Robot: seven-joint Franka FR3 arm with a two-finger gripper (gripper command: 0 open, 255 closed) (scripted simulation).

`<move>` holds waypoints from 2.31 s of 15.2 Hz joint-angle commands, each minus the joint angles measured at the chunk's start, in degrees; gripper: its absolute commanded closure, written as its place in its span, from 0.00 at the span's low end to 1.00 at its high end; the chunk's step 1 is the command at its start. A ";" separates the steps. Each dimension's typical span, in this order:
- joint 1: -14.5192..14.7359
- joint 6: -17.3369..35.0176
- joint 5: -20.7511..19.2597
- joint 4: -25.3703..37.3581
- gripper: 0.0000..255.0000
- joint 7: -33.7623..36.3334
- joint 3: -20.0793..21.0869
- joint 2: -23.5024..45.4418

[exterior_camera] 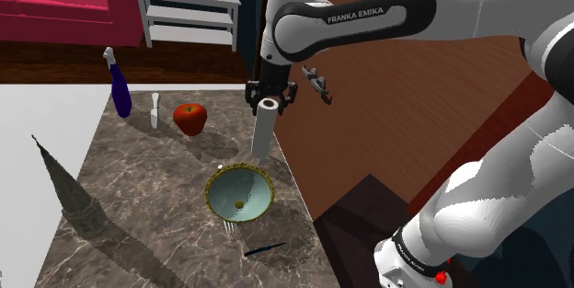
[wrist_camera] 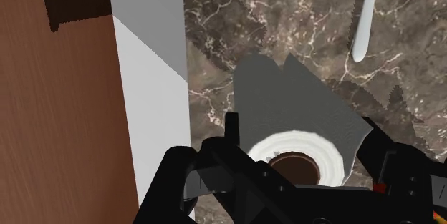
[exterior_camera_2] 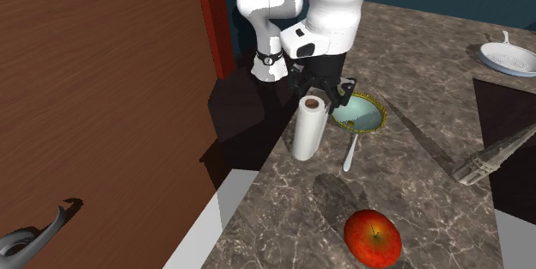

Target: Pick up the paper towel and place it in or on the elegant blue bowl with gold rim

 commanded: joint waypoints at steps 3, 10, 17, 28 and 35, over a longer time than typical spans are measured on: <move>-0.04 -3.09 0.08 2.44 1.00 -0.01 -0.08 -0.65; -0.12 -8.42 0.19 6.84 1.00 0.02 -0.21 -1.60; -0.19 -13.77 0.17 11.87 1.00 0.15 -0.32 -1.93; -0.25 -21.93 -0.06 20.70 1.00 0.53 -0.38 -1.25; 3.36 -26.58 1.26 22.84 1.00 8.69 4.01 -4.28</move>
